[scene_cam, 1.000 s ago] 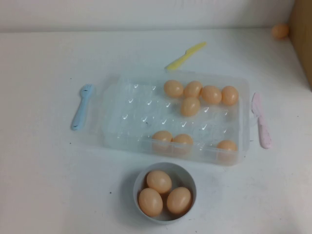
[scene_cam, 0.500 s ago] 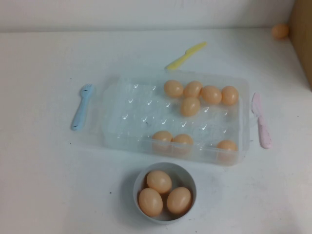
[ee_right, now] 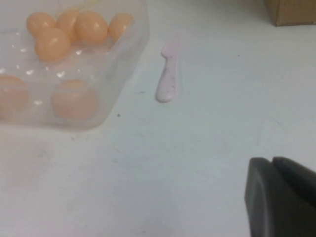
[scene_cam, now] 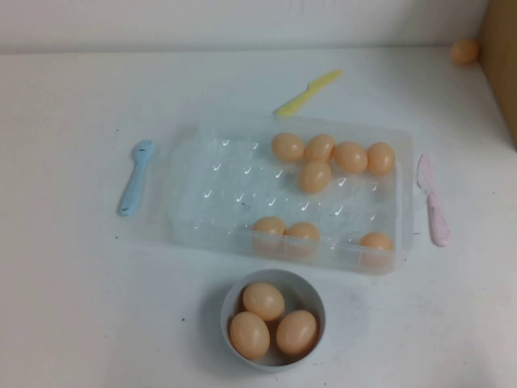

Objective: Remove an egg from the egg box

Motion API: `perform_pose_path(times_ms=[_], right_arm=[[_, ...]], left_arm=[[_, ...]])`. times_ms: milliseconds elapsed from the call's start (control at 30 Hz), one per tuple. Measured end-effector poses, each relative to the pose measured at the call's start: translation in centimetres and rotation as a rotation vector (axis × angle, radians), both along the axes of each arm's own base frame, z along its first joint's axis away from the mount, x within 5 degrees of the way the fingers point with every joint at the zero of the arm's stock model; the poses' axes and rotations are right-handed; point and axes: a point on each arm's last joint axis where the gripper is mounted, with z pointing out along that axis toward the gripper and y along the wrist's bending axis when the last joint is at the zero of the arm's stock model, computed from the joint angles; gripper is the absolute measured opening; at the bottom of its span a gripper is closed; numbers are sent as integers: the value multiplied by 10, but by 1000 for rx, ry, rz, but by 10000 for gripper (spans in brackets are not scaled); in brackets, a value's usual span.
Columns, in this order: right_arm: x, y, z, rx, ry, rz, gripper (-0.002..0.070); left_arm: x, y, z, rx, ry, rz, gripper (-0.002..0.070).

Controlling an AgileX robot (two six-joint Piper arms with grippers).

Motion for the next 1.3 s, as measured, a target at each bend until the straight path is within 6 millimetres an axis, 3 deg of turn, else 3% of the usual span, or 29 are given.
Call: perform_pose_path(times_ms=[100, 267, 367, 500, 800, 967, 1100, 1300], right_arm=[[0, 3, 3, 112, -11, 3, -17], [0, 16, 18, 691, -29, 25, -17], [2, 14, 26, 860, -90, -4, -17], [4, 3, 31, 783, -204, -78, -17], [5, -2, 33, 769, -251, -127, -17], [6, -1, 34, 578, -269, -95, -17], [18, 4, 56, 433, -196, -38, -17], [69, 21, 106, 102, -18, 228, -17]], left_arm=[[0, 0, 0, 0, 0, 0, -4], [0, 0, 0, 0, 0, 0, -4], [0, 0, 0, 0, 0, 0, -4], [0, 0, 0, 0, 0, 0, -4], [0, 0, 0, 0, 0, 0, -4], [0, 0, 0, 0, 0, 0, -4], [0, 0, 0, 0, 0, 0, -4], [0, 0, 0, 0, 0, 0, -4]])
